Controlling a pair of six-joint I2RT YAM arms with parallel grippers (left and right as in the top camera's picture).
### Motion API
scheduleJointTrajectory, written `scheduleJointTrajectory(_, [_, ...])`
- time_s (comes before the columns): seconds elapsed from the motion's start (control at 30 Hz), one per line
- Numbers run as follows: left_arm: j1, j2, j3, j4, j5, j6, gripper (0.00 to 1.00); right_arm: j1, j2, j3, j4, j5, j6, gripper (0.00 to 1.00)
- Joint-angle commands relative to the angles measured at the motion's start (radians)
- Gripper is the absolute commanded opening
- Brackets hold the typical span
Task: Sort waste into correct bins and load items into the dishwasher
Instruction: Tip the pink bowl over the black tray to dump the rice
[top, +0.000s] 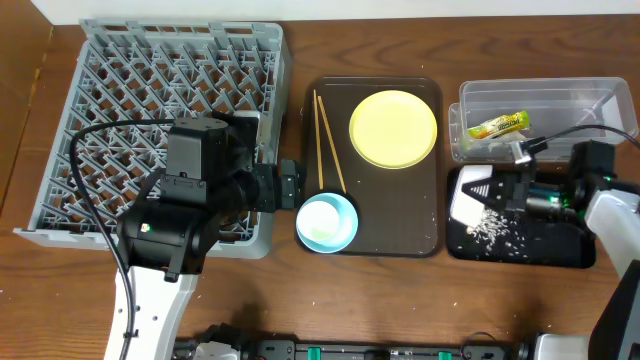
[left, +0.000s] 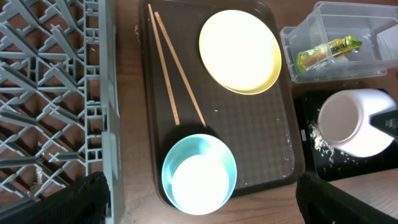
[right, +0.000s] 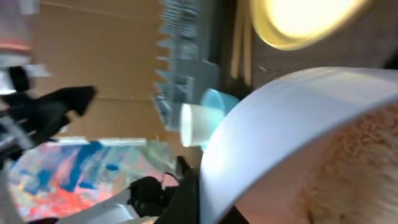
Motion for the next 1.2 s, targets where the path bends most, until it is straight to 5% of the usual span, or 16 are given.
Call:
scheduleJointTrajectory(0.0, [0.003, -0.002, 0.018, -0.003, 0.005, -0.002, 0.96, -0.023, -0.005, -0.006, 0.002, -0.145, -0.100, 0.01])
scheduleJointTrajectory(0.73, [0.003, -0.002, 0.018, -0.003, 0.005, -0.002, 0.97, -0.087, -0.005, -0.009, -0.034, -0.120, -0.069, 0.01])
scheduleJointTrajectory(0.83, [0.003, -0.002, 0.018, -0.003, 0.005, -0.002, 0.96, -0.090, -0.005, -0.009, -0.117, -0.190, -0.207, 0.01])
scheduleJointTrajectory(0.93, [0.003, -0.002, 0.018, -0.003, 0.005, -0.002, 0.96, -0.110, -0.004, -0.009, -0.094, -0.074, -0.086, 0.01])
scheduleJointTrajectory(1.03, [0.003, -0.002, 0.018, -0.003, 0.005, -0.002, 0.96, -0.103, -0.011, -0.009, -0.178, -0.223, -0.280, 0.01])
scheduleJointTrajectory(1.17, [0.003, -0.002, 0.018, -0.003, 0.005, -0.002, 0.96, -0.112, -0.013, -0.009, -0.165, -0.185, -0.185, 0.01])
